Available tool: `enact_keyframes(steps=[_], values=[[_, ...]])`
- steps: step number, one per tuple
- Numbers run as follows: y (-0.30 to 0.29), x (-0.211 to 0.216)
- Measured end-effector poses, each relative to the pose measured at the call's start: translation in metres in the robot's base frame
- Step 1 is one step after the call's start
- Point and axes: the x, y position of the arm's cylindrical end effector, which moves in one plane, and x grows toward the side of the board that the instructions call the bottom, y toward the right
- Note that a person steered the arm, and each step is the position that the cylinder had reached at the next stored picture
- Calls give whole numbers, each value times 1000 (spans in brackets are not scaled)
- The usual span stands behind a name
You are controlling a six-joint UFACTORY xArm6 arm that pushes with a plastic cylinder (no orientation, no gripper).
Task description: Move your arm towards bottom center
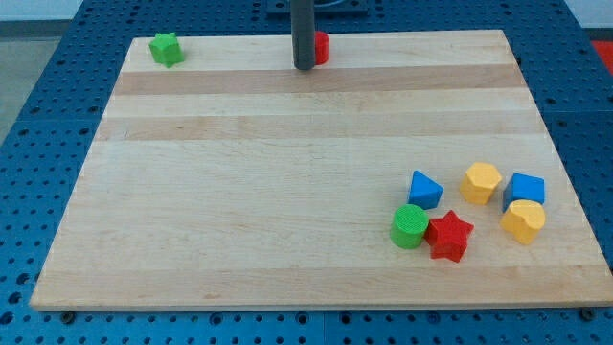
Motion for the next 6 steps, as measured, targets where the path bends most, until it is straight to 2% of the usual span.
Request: enact_keyframes(steps=[1, 3, 6], values=[[0, 31], [-1, 126], [-2, 289]])
